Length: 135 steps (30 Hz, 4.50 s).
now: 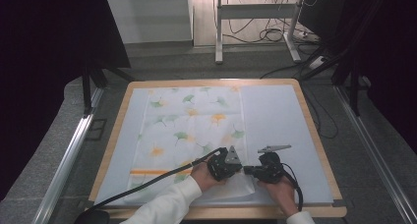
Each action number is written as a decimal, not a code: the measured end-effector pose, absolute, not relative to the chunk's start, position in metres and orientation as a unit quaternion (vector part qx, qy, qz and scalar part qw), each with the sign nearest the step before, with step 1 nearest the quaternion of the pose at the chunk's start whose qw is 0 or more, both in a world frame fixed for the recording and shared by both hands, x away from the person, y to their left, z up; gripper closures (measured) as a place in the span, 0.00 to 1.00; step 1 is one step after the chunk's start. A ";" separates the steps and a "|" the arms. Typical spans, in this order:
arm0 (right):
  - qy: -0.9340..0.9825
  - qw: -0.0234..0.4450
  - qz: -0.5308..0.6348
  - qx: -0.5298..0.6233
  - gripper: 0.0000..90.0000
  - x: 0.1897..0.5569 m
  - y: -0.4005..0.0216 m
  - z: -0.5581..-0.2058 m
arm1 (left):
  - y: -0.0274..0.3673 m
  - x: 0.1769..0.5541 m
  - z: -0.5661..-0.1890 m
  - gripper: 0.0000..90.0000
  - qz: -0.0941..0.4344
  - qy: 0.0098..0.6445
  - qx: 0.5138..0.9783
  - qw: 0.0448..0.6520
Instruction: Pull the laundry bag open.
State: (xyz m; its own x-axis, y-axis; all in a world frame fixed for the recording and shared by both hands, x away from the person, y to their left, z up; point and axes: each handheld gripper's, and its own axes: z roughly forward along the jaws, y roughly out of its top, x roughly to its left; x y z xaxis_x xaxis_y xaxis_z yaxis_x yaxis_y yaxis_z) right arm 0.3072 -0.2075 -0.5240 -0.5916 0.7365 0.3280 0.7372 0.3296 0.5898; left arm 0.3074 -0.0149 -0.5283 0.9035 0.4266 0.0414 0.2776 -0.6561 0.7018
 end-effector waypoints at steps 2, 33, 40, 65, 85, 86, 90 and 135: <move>-0.814 0.002 -0.363 -0.454 1.00 0.307 -0.208 -0.524 | -0.014 0.307 -0.528 1.00 0.104 0.194 0.905 0.364; -0.810 0.009 -0.372 -0.454 0.99 0.308 -0.211 -0.526 | 0.032 0.309 -0.529 1.00 0.105 0.225 0.902 0.354; -0.809 0.009 -0.373 -0.453 0.99 0.308 -0.211 -0.526 | 0.042 0.306 -0.530 1.00 0.108 0.231 0.899 0.356; -0.809 0.006 -0.378 -0.450 0.99 0.307 -0.212 -0.527 | 0.069 0.304 -0.530 1.00 0.100 0.253 0.893 0.357; -0.809 0.006 -0.378 -0.449 0.99 0.307 -0.212 -0.527 | 0.087 0.300 -0.530 1.00 0.106 0.271 0.890 0.350; -0.811 0.004 -0.377 -0.448 0.99 0.307 -0.212 -0.527 | 0.088 0.300 -0.529 1.00 0.105 0.272 0.890 0.350; -0.811 0.004 -0.378 -0.447 0.99 0.306 -0.212 -0.527 | 0.093 0.301 -0.530 1.00 0.099 0.281 0.887 0.352; -0.813 0.002 -0.377 -0.444 0.99 0.306 -0.211 -0.527 | 0.132 0.299 -0.529 1.00 0.098 0.320 0.882 0.332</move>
